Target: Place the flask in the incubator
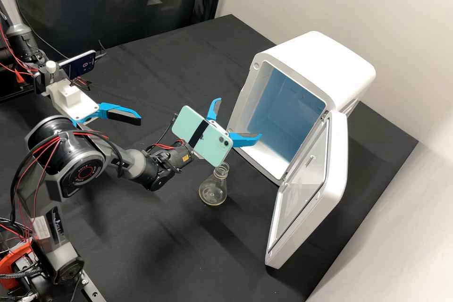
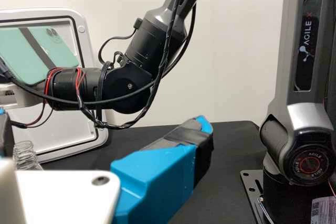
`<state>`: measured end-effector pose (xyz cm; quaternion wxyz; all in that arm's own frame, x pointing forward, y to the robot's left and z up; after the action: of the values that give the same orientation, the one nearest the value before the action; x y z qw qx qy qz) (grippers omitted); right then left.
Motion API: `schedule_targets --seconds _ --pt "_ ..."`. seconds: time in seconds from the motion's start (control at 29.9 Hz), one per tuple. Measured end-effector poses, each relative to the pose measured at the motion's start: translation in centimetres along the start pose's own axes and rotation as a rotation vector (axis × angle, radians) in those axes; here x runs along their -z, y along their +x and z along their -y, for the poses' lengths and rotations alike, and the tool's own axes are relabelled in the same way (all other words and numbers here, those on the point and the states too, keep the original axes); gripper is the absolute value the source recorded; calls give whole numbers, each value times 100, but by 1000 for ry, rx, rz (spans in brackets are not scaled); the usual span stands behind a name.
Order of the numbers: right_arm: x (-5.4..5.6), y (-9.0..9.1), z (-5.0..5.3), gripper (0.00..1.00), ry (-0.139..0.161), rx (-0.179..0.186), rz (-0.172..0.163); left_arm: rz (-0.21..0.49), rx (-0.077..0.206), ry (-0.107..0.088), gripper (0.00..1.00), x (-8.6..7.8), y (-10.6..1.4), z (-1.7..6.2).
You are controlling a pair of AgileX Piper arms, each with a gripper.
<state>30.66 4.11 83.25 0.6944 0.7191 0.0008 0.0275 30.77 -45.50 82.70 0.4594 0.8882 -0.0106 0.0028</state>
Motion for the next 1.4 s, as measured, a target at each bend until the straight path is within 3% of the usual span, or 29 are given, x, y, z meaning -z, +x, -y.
schedule_targets --seconds 0.47,0.6,0.74,0.87,1.07,1.3,1.4 --pt "0 0 0 100 0 0 0 -3 4 0 100 8 4 11" --pt "0 0 0 100 0 0 0 -20 28 5 100 81 -17 107" --pt "0 0 0 100 0 0 0 -55 81 15 100 225 -57 254" --pt "0 0 0 100 0 0 0 -98 109 15 100 375 -92 329" --pt "0 0 0 100 0 0 0 -168 99 -25 100 602 -156 334" --pt "0 0 0 100 0 0 0 -212 106 -45 100 827 -339 377" --pt "0 0 0 100 0 0 0 -233 112 -45 100 899 -426 399"
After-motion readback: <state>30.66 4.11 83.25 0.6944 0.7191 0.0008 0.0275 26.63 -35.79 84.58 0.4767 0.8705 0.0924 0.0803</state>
